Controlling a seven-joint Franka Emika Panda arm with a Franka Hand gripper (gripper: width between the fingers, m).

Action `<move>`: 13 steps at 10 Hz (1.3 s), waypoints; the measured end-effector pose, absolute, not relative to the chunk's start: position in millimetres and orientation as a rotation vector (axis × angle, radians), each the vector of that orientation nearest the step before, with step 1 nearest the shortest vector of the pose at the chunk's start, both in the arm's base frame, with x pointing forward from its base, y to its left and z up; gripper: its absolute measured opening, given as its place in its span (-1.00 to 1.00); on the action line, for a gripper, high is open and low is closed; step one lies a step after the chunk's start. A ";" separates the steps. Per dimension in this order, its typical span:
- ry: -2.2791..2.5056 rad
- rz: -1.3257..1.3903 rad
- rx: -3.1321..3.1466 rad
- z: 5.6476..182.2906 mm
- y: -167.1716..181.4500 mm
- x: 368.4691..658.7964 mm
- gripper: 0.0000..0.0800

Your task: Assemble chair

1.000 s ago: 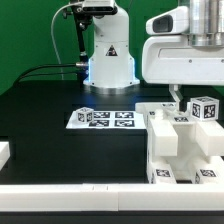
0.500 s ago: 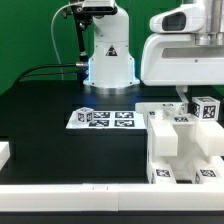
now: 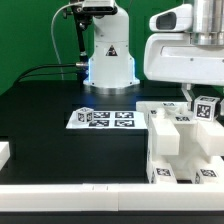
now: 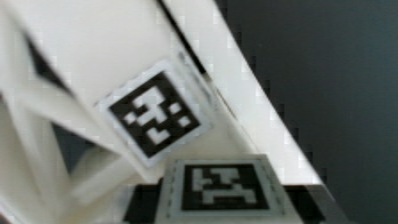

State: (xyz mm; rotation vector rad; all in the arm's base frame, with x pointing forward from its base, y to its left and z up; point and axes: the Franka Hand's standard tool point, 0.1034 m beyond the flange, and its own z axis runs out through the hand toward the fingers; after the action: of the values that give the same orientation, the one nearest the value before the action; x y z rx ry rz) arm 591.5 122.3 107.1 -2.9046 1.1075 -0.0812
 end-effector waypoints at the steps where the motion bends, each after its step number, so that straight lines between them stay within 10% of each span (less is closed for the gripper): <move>1: 1.317 -0.087 -2.802 106.8 121.6 592.9 -0.34; 9: 1.843 -0.055 -2.402 106.8 121.2 593.7 -0.31; 10: 1.719 -0.030 -2.512 105.5 120.5 590.5 0.26; 13: 1.046 -0.030 -2.877 106.8 116.1 590.8 0.60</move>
Offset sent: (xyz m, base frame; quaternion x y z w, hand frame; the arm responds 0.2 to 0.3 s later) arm 0.0033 -0.0023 -0.0009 0.0299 0.0009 0.2054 0.9782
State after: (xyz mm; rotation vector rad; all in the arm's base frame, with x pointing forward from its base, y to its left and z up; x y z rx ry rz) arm 590.8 116.1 106.8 -2.8765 1.0465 -0.0303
